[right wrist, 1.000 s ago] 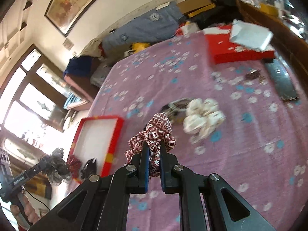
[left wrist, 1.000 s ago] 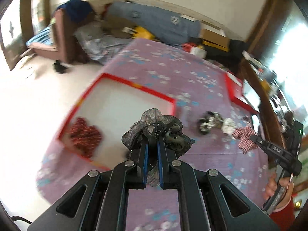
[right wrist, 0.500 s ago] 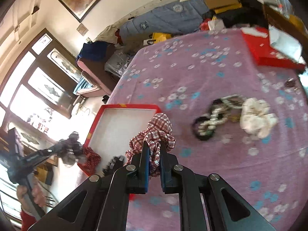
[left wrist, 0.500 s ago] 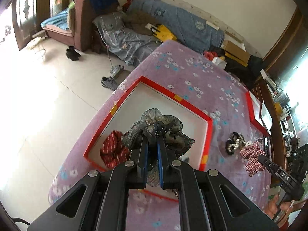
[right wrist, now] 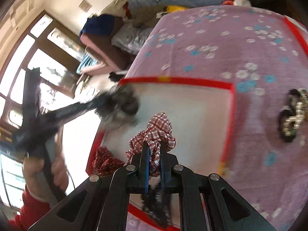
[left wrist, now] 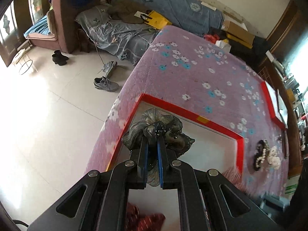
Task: Organize jewelry
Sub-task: 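Carry both scrunchies into the box lid and open both tools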
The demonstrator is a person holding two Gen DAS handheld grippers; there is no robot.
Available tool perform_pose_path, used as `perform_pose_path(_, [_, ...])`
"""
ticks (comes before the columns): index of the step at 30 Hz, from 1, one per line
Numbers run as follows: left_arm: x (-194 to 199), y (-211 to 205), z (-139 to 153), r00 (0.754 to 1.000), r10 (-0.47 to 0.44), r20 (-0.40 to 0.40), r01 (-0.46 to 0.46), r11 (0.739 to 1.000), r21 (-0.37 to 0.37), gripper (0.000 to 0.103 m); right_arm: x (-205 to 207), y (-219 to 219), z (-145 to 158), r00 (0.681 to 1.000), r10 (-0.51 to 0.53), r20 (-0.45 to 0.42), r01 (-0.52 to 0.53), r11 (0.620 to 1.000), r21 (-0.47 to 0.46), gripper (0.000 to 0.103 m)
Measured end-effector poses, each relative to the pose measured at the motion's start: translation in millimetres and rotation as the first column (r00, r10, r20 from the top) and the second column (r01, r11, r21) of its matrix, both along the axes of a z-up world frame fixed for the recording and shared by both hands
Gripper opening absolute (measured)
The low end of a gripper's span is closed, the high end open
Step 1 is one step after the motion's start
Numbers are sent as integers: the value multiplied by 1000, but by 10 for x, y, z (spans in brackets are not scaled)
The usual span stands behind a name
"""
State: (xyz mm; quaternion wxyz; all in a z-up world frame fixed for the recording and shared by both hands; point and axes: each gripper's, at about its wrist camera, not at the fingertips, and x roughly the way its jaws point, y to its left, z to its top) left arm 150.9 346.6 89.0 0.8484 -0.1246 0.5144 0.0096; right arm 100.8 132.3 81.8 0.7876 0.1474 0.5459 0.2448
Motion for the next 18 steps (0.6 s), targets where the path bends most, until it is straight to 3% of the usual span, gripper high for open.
perform_pose_path(12, [265, 68, -221, 999, -21, -35, 20, 1000, -16, 9, -203, 791, -414, 974, 216, -63, -222, 970, -102, 13])
perform_pose_path(16, [181, 92, -107, 1000, -21, -18, 21, 999, -29, 23, -215, 804, -395, 973, 229, -40, -233, 963, -132, 14])
perform_pose_path(18, [103, 103, -16, 1000, -17, -2, 17, 999, -36, 26, -227, 766, -348, 973, 228, -28, -229, 965, -125, 21])
